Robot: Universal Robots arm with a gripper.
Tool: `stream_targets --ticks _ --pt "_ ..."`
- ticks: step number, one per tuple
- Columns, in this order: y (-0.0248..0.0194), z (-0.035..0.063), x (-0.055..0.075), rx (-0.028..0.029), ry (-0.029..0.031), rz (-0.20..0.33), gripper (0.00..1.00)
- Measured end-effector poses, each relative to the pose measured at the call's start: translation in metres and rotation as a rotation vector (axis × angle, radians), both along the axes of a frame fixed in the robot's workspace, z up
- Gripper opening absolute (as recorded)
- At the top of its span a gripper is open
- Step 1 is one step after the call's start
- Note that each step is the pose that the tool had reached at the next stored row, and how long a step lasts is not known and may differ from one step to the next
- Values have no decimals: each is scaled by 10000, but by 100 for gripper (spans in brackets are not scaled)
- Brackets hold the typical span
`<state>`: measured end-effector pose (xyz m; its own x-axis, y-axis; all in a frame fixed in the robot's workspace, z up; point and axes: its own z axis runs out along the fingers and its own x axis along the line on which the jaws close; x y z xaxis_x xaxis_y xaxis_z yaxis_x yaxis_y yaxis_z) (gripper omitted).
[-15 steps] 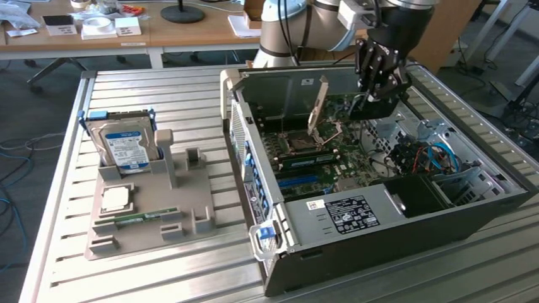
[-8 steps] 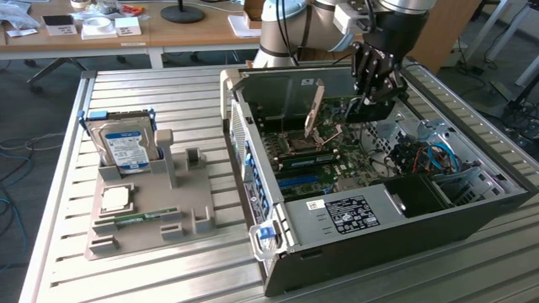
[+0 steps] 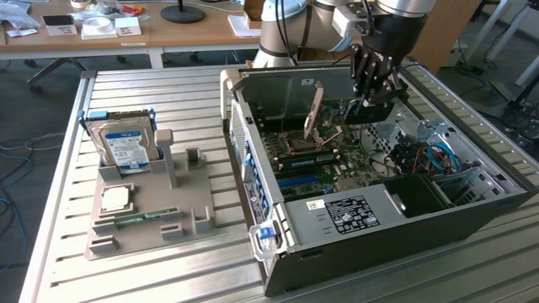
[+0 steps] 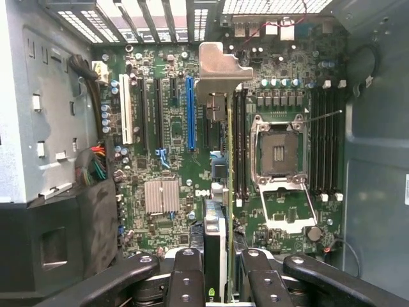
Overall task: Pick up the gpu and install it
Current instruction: 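Insert the gpu into the slot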
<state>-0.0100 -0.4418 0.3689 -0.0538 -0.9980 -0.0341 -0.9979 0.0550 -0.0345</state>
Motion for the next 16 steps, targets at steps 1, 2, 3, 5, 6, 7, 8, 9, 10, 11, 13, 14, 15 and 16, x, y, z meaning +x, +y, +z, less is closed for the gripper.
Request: stream_targets --ticks 1,2,3,5,6,7,8,9,10,11,13,14,15,16 --pt "0 -18 -2 -1 0 1 27" --pt "0 -35 -5 -1 0 1 27" --pt "0 -53 -8 -1 0 2 27" --pt "0 -91 -15 -1 0 3 27" --pt "0 -109 -20 -1 0 3 27" --pt "0 -134 -37 -1 0 2 27" --pt "-28 -147 -78 0 0 6 27" --pt "-37 -152 -90 1 0 7 27" --pt "-37 -151 -90 0 0 9 27" --pt "-37 -152 -90 0 0 9 27" --pt "-37 -151 -90 -1 0 10 27" --pt "-38 -151 -90 -1 0 9 27" --pt "-38 -151 -90 -1 0 9 27" --pt "-38 -155 -91 -1 0 9 27"
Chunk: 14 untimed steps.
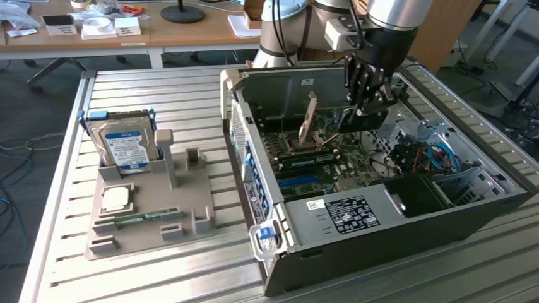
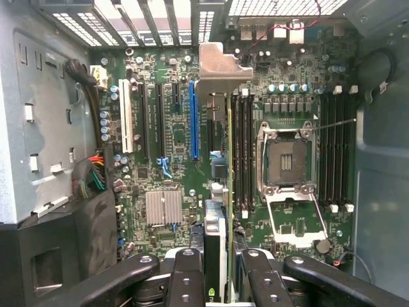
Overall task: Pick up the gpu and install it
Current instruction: 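Insert the gpu into the slot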
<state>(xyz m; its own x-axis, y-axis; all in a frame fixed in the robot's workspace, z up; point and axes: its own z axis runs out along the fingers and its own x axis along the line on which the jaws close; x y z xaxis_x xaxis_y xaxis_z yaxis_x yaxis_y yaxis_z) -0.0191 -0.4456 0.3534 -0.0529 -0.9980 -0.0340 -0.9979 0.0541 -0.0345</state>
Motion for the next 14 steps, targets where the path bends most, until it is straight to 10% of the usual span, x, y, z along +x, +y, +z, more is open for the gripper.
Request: stream_targets --ticks 14 --pt "-51 -84 -45 1 0 30 27"
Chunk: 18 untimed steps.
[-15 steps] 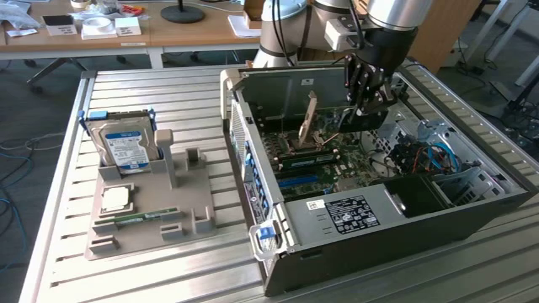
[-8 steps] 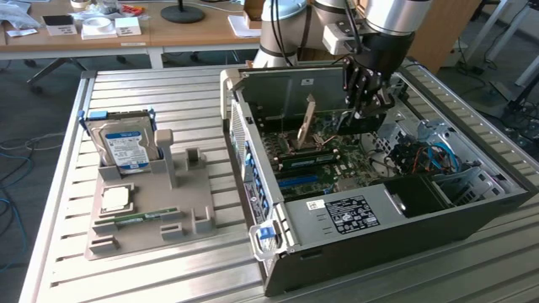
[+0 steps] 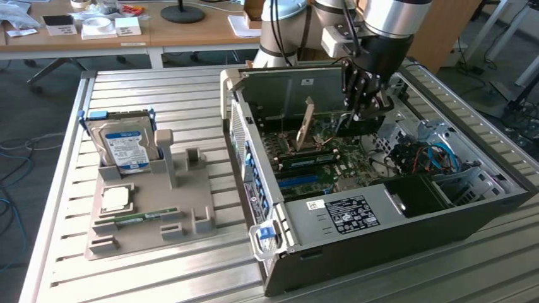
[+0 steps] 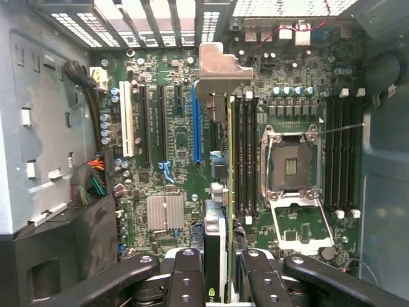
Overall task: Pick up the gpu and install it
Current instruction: 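Insert the gpu into the slot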
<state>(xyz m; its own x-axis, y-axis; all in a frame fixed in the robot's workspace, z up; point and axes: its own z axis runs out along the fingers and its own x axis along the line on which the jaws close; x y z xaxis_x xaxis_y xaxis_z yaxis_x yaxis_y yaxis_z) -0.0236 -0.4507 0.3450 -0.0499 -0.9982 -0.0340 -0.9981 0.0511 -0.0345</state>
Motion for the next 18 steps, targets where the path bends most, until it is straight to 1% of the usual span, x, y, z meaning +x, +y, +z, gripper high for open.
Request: stream_targets --ticks 2,7,11,14,18 --pt "-10 -4 -4 1 0 1 27" --pt "-11 -52 -12 0 -1 5 27" --pt "-12 -55 -13 -2 0 4 27" --pt "-36 -56 -26 -1 -1 4 27" --pt "-39 -83 -57 -1 -1 4 27"
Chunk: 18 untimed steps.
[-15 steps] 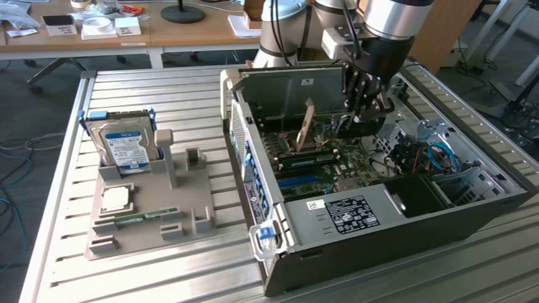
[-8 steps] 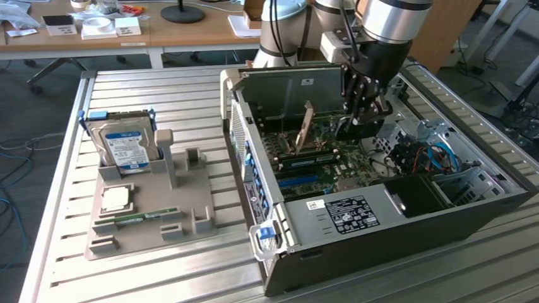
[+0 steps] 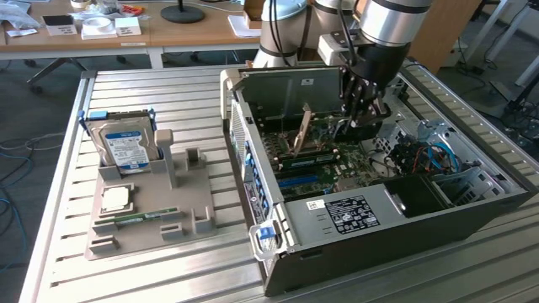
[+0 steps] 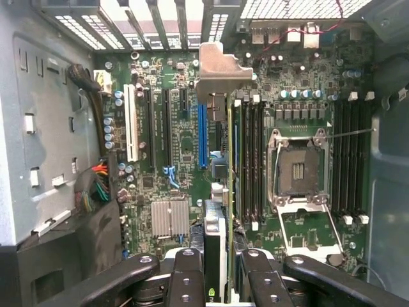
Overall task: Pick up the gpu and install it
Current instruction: 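Insert the gpu into the slot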
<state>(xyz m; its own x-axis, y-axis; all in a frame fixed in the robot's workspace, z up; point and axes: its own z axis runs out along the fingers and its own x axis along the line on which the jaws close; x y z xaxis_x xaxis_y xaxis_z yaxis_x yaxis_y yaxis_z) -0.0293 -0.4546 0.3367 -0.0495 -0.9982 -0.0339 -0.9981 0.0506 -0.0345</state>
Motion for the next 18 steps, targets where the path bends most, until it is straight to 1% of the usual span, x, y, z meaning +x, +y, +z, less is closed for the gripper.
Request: stream_targets --ticks 2,7,11,14,18 --pt "0 -18 -8 -1 0 1 27" --pt "0 -21 -11 0 0 0 27" --pt "-3 -32 -42 -1 1 3 27" --pt "-23 -43 -55 1 0 15 27" --pt "-36 -75 -71 -1 0 21 27"
